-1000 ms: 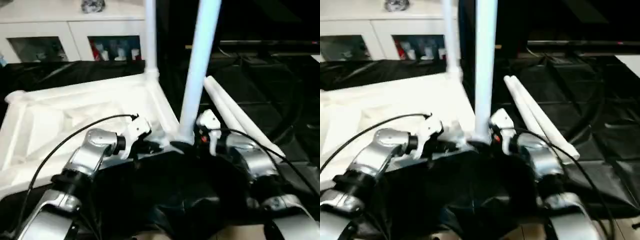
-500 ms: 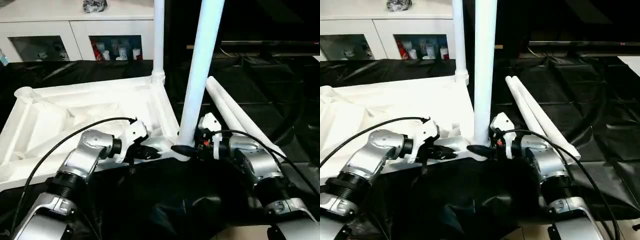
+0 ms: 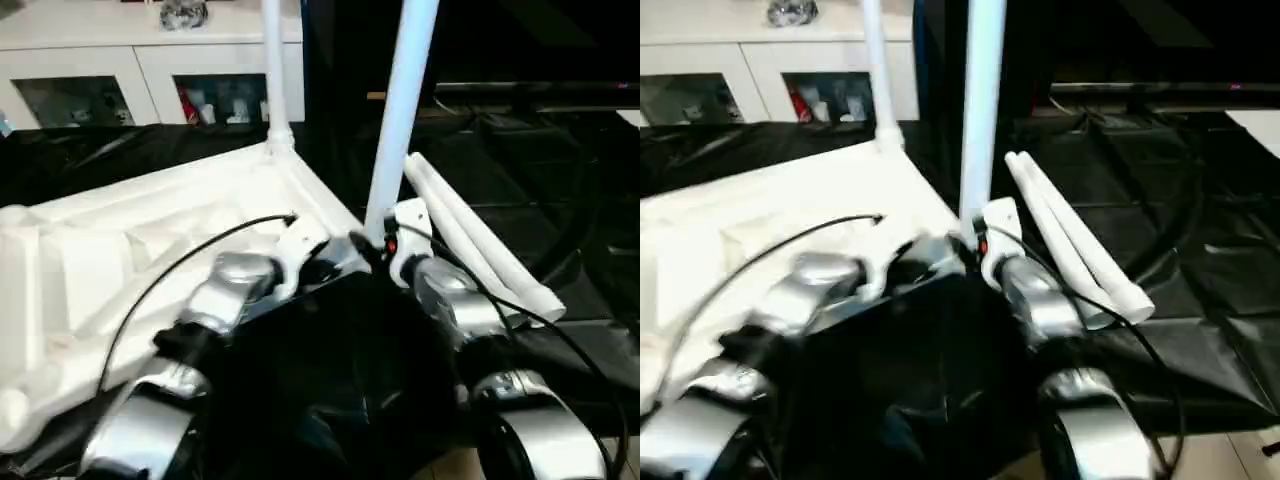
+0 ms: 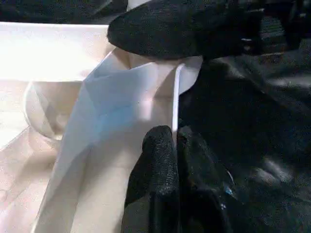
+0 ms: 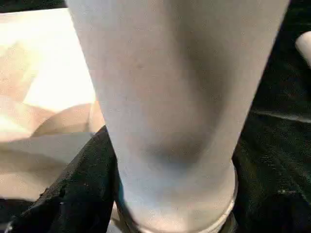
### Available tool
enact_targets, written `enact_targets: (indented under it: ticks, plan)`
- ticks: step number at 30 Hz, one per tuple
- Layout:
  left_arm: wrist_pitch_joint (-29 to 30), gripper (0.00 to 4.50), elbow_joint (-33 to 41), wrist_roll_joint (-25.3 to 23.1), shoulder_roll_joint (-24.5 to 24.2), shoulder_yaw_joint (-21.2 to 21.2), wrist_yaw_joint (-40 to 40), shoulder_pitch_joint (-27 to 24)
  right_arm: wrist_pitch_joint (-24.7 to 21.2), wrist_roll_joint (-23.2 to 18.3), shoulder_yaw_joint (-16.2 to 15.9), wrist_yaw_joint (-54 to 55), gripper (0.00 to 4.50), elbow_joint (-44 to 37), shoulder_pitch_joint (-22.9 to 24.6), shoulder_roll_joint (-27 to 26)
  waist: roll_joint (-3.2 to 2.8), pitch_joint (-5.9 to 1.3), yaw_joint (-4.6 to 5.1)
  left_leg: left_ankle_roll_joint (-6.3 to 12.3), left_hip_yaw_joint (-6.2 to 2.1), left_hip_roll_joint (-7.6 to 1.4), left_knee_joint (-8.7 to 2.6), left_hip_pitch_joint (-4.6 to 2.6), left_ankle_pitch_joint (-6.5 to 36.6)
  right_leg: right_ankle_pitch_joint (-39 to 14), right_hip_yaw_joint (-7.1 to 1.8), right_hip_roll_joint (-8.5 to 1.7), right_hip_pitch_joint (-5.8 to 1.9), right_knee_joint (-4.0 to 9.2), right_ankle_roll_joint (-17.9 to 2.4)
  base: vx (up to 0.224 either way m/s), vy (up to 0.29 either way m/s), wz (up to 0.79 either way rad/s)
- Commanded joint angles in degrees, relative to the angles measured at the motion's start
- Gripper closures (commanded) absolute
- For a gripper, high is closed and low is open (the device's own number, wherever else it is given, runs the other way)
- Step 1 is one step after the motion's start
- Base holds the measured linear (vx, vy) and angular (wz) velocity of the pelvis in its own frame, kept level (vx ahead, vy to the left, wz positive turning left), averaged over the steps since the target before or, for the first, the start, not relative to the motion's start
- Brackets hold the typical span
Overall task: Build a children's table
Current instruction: Rotate leg to tighten
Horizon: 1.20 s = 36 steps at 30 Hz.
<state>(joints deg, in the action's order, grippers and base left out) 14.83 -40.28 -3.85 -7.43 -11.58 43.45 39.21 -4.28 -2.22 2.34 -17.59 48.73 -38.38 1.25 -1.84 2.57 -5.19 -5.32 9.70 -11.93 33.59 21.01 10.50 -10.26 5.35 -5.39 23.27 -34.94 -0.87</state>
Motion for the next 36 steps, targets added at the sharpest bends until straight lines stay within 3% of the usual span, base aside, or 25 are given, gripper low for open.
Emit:
enact_targets:
  ticks: [1,4,9,10,11,14,15,17,18,19,20,21,24,25,26,28,32,33,35,36]
  plan:
    - [-4.1,4.50,-0.4,1.2,2.9,1.7,-4.6,3.4,-0.7,0.5,-2.9,-2.4,1.11,2.9,0.6,-4.3,0.50,-3.86,0.06,2.58,0.11,-0.78,-3.75,-0.17,8.5,-9.6,-2.71,-2.92,-3.27,4.12,-11.1,0.000,0.000,0.00]
    - [-6.3,4.50,-1.7,0.7,3.1,1.2,-4.7,3.8,0.0,0.0,-2.1,-2.6,1.02,3.4,0.3,-4.3,0.46,-3.75,0.08,3.50,0.16,-0.66,-3.72,-0.05,8.6,-9.0,-2.67,-2.91,-3.37,4.21,-11.8,0.000,0.000,0.00]
    - [-11.6,4.50,-3.5,1.7,3.9,2.8,-6.2,4.3,3.6,2.1,-2.5,1.9,1.02,0.9,0.9,-2.2,0.71,-3.63,0.08,2.87,0.13,-0.68,-3.86,-0.14,10.2,-13.7,-2.65,-3.12,-3.42,4.65,-10.2,0.000,0.000,0.00]
    - [-10.3,4.05,-2.3,2.8,4.0,3.5,-5.4,4.0,3.7,2.0,-2.2,2.5,0.98,-1.3,1.9,-1.6,0.84,-3.69,0.05,3.04,0.17,-0.77,-3.82,-0.11,9.3,-12.7,-2.72,-3.06,-3.40,4.50,-10.3,0.000,0.000,0.00]
    - [-10.3,3.94,-2.3,2.8,4.0,3.5,-5.4,4.0,3.7,2.0,-2.2,2.5,0.96,-1.3,1.9,-1.6,0.84,-3.69,0.05,3.04,0.17,-0.77,-3.82,-0.11,9.3,-12.7,-2.72,-3.06,-3.40,4.50,-10.3,0.000,0.000,0.00]
    - [-11.1,3.91,0.3,2.1,2.6,4.3,-7.7,3.2,0.9,1.0,-1.6,0.5,0.96,-11.5,6.4,0.5,0.66,-4.04,-0.21,4.41,-0.05,-1.10,-3.56,0.18,5.6,-4.1,-2.69,-2.89,-3.72,3.41,-12.1,0.000,0.000,0.00]
    - [-11.4,3.83,1.0,1.7,1.7,4.8,-8.9,3.0,-0.5,0.7,-1.9,-1.0,0.96,-15.1,8.1,1.3,0.31,-3.95,-0.23,4.72,-0.04,-1.14,-3.54,0.16,5.4,-2.7,-2.72,-2.81,-3.66,3.30,-12.1,0.000,0.000,0.00]
    - [-11.5,3.54,2.0,1.5,0.1,6.3,-11.3,2.6,-2.4,0.2,-3.2,-4.1,0.96,-20.5,11.0,2.9,0.69,-4.10,-0.04,5.97,-0.08,-0.87,-3.33,0.26,4.3,0.7,-2.62,-2.65,-3.91,3.05,-12.1,0.000,0.000,0.00]
    - [-11.1,3.52,2.7,1.5,-0.6,7.1,-12.3,2.4,-3.2,0.0,-3.9,-5.5,0.96,-22.7,12.3,3.7,0.58,-4.00,0.17,6.30,-0.04,-0.66,-3.22,0.35,4.5,1.1,-2.57,-2.50,-4.08,3.17,-11.9,0.000,0.000,0.00]
    - [-10.3,3.49,3.5,1.2,-1.9,8.3,-13.9,2.1,-4.5,-0.1,-5.1,-7.4,0.96,-25.3,13.8,4.7,0.10,-4.02,0.16,6.18,-0.04,-0.62,-3.19,0.21,5.2,0.6,-2.56,-2.52,-4.02,3.17,-12.0,0.000,0.000,0.00]
    - [-9.7,3.39,4.1,0.7,-3.1,9.2,-15.2,1.8,-5.6,0.0,-6.1,-8.8,0.96,-27.2,15.0,5.5,0.28,-3.90,0.34,5.81,0.01,-0.67,-3.31,0.16,6.7,-1.5,-2.56,-2.53,-3.97,3.47,-11.7,0.000,0.000,0.00]
    - [-8.5,3.25,5.3,-0.3,-6.1,11.5,-18.5,1.2,-7.3,-0.1,-8.0,-11.6,0.96,-30.3,17.0,7.0,0.04,-3.70,0.32,5.01,0.01,-0.76,-3.50,-0.02,8.7,-4.4,-2.53,-2.44,-3.84,3.84,-11.2,0.000,0.000,0.00]
    - [-7.7,3.12,6.0,-1.1,-8.4,13.0,-20.6,0.7,-8.4,-0.2,-9.3,-13.3,0.96,-31.9,18.1,7.8,-0.12,-3.54,0.61,3.54,-0.17,-0.77,-3.80,-0.02,10.7,-9.1,-2.49,-2.47,-3.72,4.24,-9.7,0.000,0.000,0.00]
    - [-7.2,3.12,6.8,-1.7,-10.1,13.9,-22.1,0.1,-9.3,-0.2,-10.2,-14.3,0.96,-33.5,19.0,8.4,0.21,-3.52,0.67,3.22,-0.13,-0.81,-3.83,-0.17,11.1,-10.1,-2.50,-2.45,-3.50,4.37,-9.6,0.000,0.000,0.00]
    - [-6.5,3.12,7.9,-3.9,-14.4,15.0,-24.2,-1.6,-11.3,-0.8,-10.6,-15.2,0.96,-36.0,20.0,9.0,0.04,-3.41,0.44,2.51,-0.26,-1.05,-3.99,-0.30,11.8,-11.0,-2.63,-2.44,-3.30,4.21,-9.7,0.000,0.000,0.00]
    - [-3.8,3.12,9.5,-6.9,-20.9,16.5,-26.5,-4.7,-14.8,-1.9,-11.0,-17.1,0.96,-40.3,21.1,10.6,-0.21,-3.31,0.65,1.82,-0.41,-1.07,-4.27,-0.26,12.7,-12.0,-2.60,-2.30,-3.15,4.20,-8.6,0.000,0.000,0.00]
    - [0.2,3.12,11.8,-8.4,-25.0,17.8,-26.6,-8.4,-16.9,-2.4,-12.1,-19.5,0.96,-42.3,21.5,12.1,-0.72,-3.30,0.59,0.79,-0.41,-1.04,-4.24,-0.65,13.3,-11.4,-2.83,-2.21,-2.73,4.14,-8.7,0.000,0.000,0.00]
    - [0.5,3.12,11.9,-8.4,-25.3,18.0,-26.5,-8.7,-17.0,-2.4,-12.2,-19.5,0.96,-42.2,21.4,12.1,-0.78,-3.33,0.33,0.66,-0.36,-1.16,-4.19,-0.88,13.5,-11.2,-2.89,-2.28,-2.53,4.18,-9.1,0.000,0.000,0.00]
    - [3.2,3.12,12.7,-8.4,-27.0,19.2,-26.5,-11.0,-17.2,-1.6,-12.2,-18.9,0.96,-40.5,20.5,11.7,-0.61,-3.20,0.07,0.35,-0.31,-1.01,-4.34,-0.52,14.0,-11.0,-2.90,-2.35,-2.61,4.01,-9.8,0.000,0.000,0.00]
    - [4.0,3.29,13.0,-8.3,-27.4,19.5,-26.9,-11.7,-17.6,-1.3,-12.2,-18.4,0.96,-40.1,20.2,11.6,-0.70,-3.26,-0.04,0.16,-0.32,-1.10,-4.32,-0.76,14.3,-11.2,-2.92,-2.41,-2.45,4.02,-9.9,0.000,0.000,0.00]
